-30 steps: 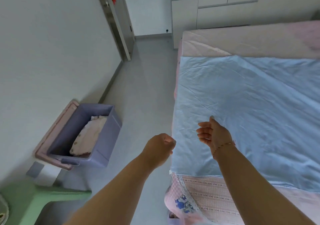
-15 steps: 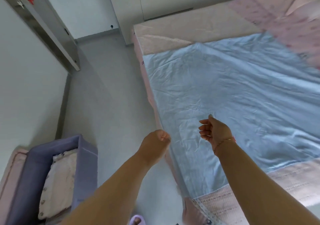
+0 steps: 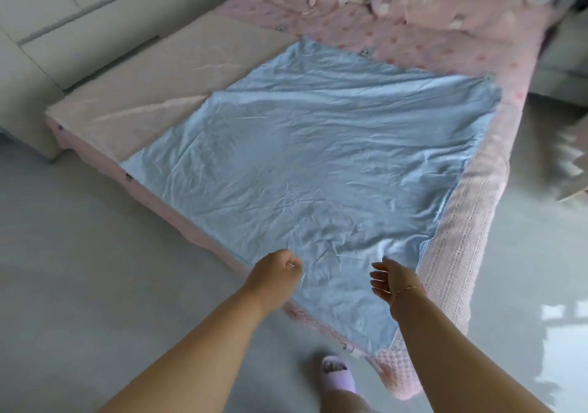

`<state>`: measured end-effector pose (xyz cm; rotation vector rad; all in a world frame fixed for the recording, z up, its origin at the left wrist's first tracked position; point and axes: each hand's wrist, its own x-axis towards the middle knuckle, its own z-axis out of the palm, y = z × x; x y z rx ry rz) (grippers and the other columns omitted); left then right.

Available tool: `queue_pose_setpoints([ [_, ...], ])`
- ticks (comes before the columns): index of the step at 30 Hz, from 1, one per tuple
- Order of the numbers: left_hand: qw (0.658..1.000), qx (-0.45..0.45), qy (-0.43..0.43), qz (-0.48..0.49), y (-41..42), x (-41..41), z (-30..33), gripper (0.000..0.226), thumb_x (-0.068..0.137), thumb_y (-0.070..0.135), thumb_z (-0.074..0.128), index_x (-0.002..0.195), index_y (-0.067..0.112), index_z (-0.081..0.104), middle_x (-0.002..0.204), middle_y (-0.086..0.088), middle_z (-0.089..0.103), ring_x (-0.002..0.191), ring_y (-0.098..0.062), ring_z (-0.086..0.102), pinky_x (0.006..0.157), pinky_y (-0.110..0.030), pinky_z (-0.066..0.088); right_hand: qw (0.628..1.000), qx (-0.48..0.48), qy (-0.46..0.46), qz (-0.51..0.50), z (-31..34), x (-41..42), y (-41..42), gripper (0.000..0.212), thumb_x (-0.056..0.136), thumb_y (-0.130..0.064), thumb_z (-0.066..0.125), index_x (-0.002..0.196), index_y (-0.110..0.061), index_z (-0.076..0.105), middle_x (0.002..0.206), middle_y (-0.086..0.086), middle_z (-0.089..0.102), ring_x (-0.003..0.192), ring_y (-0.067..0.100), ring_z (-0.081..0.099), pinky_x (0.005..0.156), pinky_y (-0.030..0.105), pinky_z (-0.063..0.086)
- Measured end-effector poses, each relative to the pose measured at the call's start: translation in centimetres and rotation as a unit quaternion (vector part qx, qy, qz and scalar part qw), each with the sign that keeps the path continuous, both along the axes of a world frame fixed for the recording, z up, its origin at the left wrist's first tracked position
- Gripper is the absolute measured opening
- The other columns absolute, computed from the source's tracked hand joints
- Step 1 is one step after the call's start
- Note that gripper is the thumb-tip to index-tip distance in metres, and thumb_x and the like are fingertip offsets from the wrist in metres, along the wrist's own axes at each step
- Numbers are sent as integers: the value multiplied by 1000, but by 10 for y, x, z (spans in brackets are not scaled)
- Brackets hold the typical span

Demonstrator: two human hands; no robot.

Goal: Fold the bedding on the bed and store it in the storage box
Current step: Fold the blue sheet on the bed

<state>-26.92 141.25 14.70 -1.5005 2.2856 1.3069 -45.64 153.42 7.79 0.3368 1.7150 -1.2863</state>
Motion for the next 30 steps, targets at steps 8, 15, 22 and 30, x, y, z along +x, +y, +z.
queue_pose_setpoints([
  [8,989,68,12,-132,-44,-69,-28,11,94,27,48,97,25,58,104,-2,65,96,-18,62,74,-26,47,990,41,-14,-132,-46,-18,-4,25,99,-22,45,102,-3,61,78,7,55,68,19,51,60,27,43],
  [15,976,104,-9,-194,-59,-107,-65,7,92,32,52,94,28,58,108,-1,65,97,-19,65,87,-35,54,971,162,66,-165,-73,-24,4,30,90,-17,56,115,1,60,100,24,60,78,24,48,71,33,42],
  [22,962,149,-19,-228,-51,-125,-91,18,92,32,56,108,24,56,99,-1,67,89,-18,68,86,-38,55,960,236,23,-147,-88,-13,14,52,81,-11,69,128,-1,50,116,17,55,99,27,55,70,26,44],
  [30,945,209,3,-252,-59,-111,-90,8,93,24,56,88,25,61,87,1,66,78,-15,63,79,-30,51,987,117,20,-111,-61,8,-6,35,81,-14,72,109,6,63,102,21,68,93,36,66,88,52,53],
])
